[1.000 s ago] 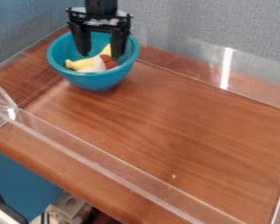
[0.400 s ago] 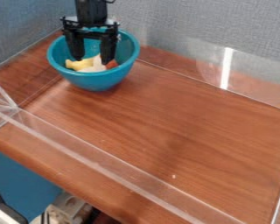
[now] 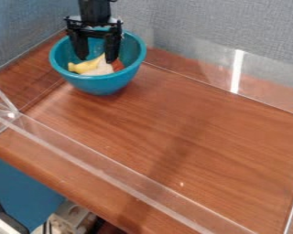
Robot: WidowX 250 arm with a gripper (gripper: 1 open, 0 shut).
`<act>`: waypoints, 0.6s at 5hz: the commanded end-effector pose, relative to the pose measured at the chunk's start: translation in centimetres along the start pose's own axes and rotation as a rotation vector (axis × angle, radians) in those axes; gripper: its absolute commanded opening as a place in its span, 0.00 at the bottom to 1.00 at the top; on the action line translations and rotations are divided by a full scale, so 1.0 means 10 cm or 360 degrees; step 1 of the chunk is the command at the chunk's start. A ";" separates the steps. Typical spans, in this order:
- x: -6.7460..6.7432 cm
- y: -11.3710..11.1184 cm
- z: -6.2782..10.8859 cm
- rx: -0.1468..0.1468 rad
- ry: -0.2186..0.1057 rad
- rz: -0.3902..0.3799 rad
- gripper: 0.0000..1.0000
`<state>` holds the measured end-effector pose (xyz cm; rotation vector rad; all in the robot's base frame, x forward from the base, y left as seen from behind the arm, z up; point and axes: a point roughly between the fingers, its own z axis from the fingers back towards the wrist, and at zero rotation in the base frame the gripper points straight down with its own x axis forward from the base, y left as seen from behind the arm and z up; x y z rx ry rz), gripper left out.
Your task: Remove the yellow object from the blue bowl and put it on the table
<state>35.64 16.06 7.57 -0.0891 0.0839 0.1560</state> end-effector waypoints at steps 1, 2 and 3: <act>0.13 0.08 0.14 0.0027 -0.0105 -0.0026 1.00; 0.21 0.09 0.05 0.0026 -0.0104 -0.0067 1.00; 0.28 0.20 0.00 0.0020 -0.0105 -0.0043 1.00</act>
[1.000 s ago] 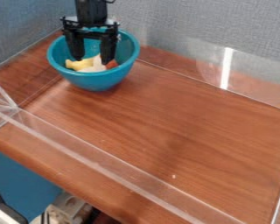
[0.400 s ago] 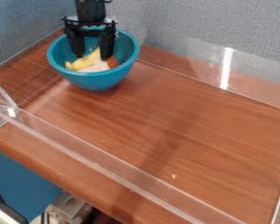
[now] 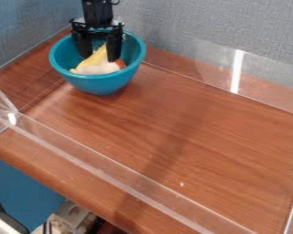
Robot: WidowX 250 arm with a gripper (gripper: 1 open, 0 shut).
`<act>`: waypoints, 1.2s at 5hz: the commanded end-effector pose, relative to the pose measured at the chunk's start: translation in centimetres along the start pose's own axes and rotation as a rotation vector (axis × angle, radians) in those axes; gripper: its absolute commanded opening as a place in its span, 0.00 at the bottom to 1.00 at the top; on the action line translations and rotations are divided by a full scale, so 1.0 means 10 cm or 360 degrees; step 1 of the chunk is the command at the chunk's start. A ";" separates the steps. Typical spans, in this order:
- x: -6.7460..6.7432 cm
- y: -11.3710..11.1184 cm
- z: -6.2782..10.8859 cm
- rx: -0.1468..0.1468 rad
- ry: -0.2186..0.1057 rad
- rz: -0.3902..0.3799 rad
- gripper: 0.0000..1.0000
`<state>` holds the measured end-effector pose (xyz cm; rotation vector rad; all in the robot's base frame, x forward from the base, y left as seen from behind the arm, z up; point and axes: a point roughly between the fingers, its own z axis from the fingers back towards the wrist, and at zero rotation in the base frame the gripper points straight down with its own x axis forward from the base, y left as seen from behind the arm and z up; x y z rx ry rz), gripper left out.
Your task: Remove the yellow object from the blue bowl and put it on the table
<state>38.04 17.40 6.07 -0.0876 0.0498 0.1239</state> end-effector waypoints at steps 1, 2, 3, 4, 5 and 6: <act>0.04 0.19 0.06 0.0017 -0.0053 0.0026 1.00; 0.05 0.26 0.01 0.0017 -0.0053 0.0070 0.00; 0.03 0.26 -0.05 0.0017 -0.0049 0.0036 0.00; -0.02 0.23 -0.09 0.0008 -0.0049 -0.0011 0.00; -0.04 0.12 -0.10 -0.0003 -0.0049 -0.0041 0.00; -0.05 0.02 -0.11 -0.0014 -0.0051 -0.0067 0.00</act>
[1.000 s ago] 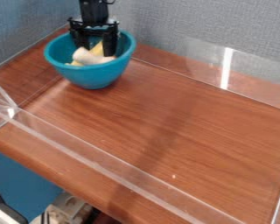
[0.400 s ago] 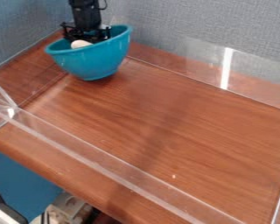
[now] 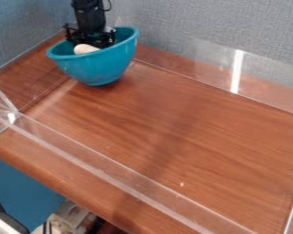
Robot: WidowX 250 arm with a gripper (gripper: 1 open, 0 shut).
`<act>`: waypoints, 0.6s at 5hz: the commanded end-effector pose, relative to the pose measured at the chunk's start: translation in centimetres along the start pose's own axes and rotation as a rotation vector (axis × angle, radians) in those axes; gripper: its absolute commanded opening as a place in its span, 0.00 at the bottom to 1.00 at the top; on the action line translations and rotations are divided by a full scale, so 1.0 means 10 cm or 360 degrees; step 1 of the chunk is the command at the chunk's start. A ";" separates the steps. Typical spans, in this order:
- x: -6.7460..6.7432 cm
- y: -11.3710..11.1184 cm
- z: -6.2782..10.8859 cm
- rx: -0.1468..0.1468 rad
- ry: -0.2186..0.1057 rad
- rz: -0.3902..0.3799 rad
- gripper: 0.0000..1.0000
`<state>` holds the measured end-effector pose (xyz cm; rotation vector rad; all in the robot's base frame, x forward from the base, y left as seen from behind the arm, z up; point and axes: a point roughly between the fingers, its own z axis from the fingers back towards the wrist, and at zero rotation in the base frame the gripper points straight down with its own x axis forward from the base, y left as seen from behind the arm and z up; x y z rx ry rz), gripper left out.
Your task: Remove the yellow object from the blue bowl and put it on the table
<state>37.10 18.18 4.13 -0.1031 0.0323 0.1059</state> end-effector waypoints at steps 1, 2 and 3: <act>0.01 -0.11 0.10 0.0000 -0.0029 -0.0053 0.00; -0.02 -0.13 0.12 -0.0011 -0.0032 -0.0068 0.00; -0.10 -0.15 0.32 -0.0037 -0.0080 -0.0046 0.00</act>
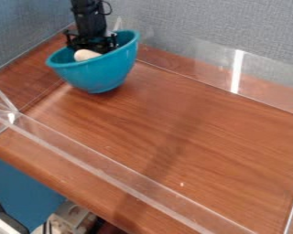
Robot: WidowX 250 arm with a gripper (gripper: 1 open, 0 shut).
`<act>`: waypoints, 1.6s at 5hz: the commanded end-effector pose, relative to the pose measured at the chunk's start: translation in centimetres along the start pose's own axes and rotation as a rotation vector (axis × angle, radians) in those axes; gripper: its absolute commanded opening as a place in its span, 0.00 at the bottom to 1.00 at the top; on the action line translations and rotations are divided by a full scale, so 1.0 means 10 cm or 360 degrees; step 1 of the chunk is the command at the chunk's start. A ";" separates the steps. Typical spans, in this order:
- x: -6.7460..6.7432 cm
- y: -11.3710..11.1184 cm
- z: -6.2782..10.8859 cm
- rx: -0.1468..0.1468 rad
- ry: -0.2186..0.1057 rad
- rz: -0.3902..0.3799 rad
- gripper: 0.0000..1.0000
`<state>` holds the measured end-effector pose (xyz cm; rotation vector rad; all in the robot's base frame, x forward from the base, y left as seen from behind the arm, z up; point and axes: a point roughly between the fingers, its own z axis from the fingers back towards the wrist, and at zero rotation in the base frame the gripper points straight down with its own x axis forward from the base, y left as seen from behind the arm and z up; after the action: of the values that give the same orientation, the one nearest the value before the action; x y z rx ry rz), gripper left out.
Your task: Remove the yellow object from the blue bowl and put it on the table
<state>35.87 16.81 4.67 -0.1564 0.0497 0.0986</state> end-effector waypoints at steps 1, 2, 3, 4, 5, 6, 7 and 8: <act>-0.05 -0.06 0.46 0.0020 -0.0151 -0.0024 0.00; -0.03 -0.17 0.55 0.0000 -0.0163 -0.0052 0.00; -0.01 -0.25 0.57 -0.0006 -0.0163 -0.0082 0.00; 0.01 -0.33 0.59 -0.0012 -0.0163 -0.0111 0.00; 0.00 -0.18 0.61 -0.0018 -0.0156 -0.0179 0.00; 0.01 -0.03 0.60 -0.0015 -0.0146 -0.0247 0.00; -0.02 -0.09 0.71 -0.0034 -0.0182 -0.0146 0.00; -0.03 -0.12 0.76 -0.0045 -0.0209 -0.0039 0.00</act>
<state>35.76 16.53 8.45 -0.2240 0.0108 0.0828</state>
